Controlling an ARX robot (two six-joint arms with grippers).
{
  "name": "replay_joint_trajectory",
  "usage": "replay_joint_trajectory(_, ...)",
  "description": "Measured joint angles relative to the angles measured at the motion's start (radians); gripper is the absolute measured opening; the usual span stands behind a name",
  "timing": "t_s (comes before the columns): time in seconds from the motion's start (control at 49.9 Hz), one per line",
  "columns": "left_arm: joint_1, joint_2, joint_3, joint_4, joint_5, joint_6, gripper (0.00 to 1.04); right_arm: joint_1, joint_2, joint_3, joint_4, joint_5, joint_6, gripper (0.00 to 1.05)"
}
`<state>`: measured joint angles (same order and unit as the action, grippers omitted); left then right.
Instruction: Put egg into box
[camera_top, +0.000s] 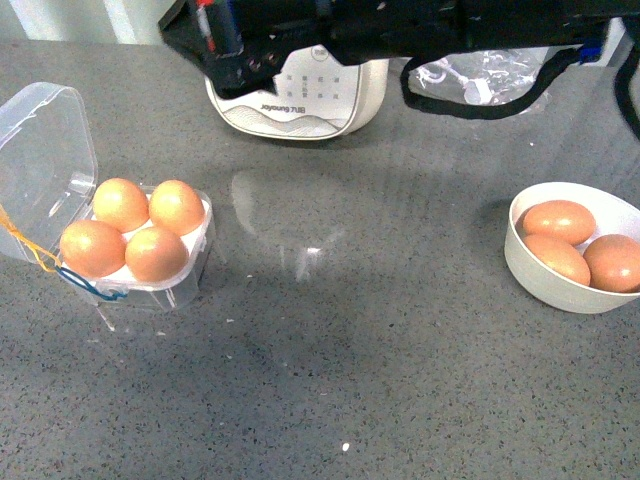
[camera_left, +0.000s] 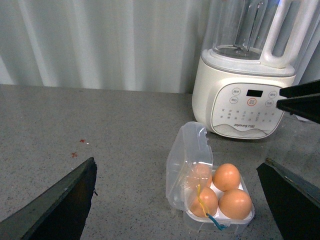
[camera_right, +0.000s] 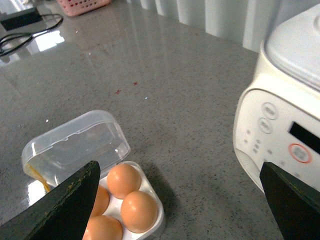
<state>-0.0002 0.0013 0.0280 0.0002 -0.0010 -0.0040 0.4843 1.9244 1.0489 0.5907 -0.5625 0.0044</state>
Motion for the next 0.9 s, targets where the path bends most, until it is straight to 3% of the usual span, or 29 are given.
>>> replay_joint_trajectory(0.1, 0.0, 0.0, 0.0, 0.0, 0.001, 0.0, 0.98, -0.008, -0.005, -0.009, 0.004, 0.018, 0.029, 0.97)
replay_joint_trajectory(0.14, 0.0, 0.0, 0.0, 0.0, 0.0, 0.0, 0.98, 0.015, -0.002, -0.06, 0.14, 0.23, 0.019, 0.9)
replay_joint_trajectory(0.16, 0.0, 0.0, 0.0, 0.0, 0.0, 0.0, 0.98, 0.023, -0.007, -0.107, 0.241, 0.42, 0.013, 0.85)
replay_joint_trajectory(0.221, 0.0, 0.0, 0.0, 0.0, 0.002, 0.0, 0.98, 0.025, -0.041, -0.211, 0.385, 0.702, 0.004, 0.75)
replay_joint_trajectory(0.301, 0.0, 0.0, 0.0, 0.0, -0.001, 0.0, 0.98, -0.01, -0.114, -0.351, 0.522, 0.933, -0.001, 0.62)
replay_joint_trajectory(0.401, 0.0, 0.0, 0.0, 0.0, 0.0, 0.0, 0.98, -0.073, -0.201, -0.474, 0.574, 0.957, -0.001, 0.48)
replay_joint_trajectory(0.521, 0.0, 0.0, 0.0, 0.0, 0.001, 0.0, 0.98, -0.164, -0.342, -0.663, 0.585, 0.887, -0.001, 0.2)
replay_joint_trajectory(0.642, 0.0, 0.0, 0.0, 0.0, -0.001, 0.0, 0.98, -0.197, -0.428, -0.74, 0.581, 0.832, -0.001, 0.03)
replay_joint_trajectory(0.902, 0.0, 0.0, 0.0, 0.0, 0.0, 0.0, 0.98, -0.306, -0.677, -0.904, 0.491, 0.735, -0.005, 0.03)
